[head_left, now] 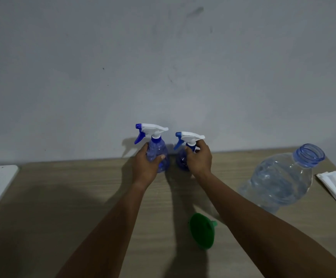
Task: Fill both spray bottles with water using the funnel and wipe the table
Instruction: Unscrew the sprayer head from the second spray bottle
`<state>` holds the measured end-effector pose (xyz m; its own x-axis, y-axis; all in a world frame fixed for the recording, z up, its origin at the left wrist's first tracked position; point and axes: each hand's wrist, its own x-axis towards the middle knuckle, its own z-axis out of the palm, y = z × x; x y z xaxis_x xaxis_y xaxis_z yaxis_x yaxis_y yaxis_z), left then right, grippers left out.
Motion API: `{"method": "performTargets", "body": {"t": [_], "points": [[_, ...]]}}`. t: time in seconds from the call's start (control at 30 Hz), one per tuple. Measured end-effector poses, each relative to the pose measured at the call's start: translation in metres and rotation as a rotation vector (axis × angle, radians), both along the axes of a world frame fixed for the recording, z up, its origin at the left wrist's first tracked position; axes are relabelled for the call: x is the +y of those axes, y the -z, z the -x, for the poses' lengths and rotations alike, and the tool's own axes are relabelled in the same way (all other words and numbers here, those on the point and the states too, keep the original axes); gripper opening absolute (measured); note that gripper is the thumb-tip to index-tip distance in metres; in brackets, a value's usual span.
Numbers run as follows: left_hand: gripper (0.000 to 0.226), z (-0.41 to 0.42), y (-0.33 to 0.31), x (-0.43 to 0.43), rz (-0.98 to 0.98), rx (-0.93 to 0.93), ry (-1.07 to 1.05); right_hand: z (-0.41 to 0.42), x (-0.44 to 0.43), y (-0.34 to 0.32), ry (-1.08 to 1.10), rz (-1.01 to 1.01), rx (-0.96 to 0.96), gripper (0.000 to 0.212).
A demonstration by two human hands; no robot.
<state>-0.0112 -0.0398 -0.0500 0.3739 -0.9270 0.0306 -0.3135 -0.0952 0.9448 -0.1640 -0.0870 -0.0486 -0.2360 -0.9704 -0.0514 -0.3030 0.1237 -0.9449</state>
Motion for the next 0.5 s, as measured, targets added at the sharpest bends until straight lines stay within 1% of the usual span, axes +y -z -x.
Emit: {"method": "performTargets", "body": {"t": [0.1,0.17,0.2,0.23,0.3,0.33,0.4,0.5], "points": [[0.051,0.0,-0.005,0.0,-0.046,-0.03,0.016,0.003,0.011,-0.006,0.064,0.003,-0.067,0.019],[0.069,0.0,-0.008,0.006,-0.095,-0.035,0.014,0.007,0.026,-0.014,0.073,0.003,-0.085,0.02],[0.074,0.0,-0.011,0.012,-0.106,-0.036,0.01,0.01,0.036,-0.019,0.063,0.012,-0.091,0.02],[0.07,0.0,-0.014,0.02,-0.091,-0.039,0.008,0.013,0.046,-0.024,0.044,0.025,-0.096,0.02],[0.041,0.003,-0.017,0.044,-0.017,-0.029,-0.006,0.019,0.069,-0.033,-0.008,0.035,-0.102,0.02],[0.032,0.005,-0.018,0.061,0.015,-0.004,-0.023,0.021,0.081,-0.036,-0.041,0.033,-0.104,0.022],[0.027,0.009,-0.01,0.094,0.047,0.088,-0.054,0.022,0.103,-0.038,-0.125,0.014,-0.074,0.028],[0.022,0.017,0.007,0.149,0.068,0.122,-0.009,0.02,0.134,-0.034,-0.244,-0.019,-0.009,0.029]]}}
